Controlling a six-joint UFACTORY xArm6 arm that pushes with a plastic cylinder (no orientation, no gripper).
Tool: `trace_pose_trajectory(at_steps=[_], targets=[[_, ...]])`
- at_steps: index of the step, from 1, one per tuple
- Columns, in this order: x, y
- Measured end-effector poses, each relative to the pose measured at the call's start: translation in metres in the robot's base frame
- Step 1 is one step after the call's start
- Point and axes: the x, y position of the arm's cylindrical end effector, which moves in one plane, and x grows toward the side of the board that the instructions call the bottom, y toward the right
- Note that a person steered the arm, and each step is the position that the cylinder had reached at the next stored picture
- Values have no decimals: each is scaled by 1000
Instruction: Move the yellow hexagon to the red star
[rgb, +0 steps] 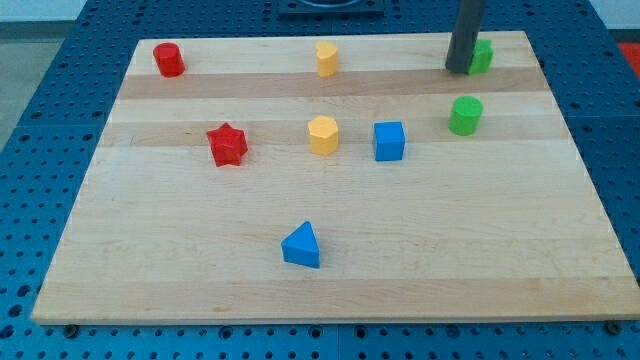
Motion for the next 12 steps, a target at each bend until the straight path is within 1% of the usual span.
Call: trace_pose_trajectory(at_steps=[1,3,4,6,7,8,10,11,12], targets=[[0,17],[0,16],[0,-4],[7,-108],[26,-114],[69,-114],[103,-121],[104,-139],[115,-160]])
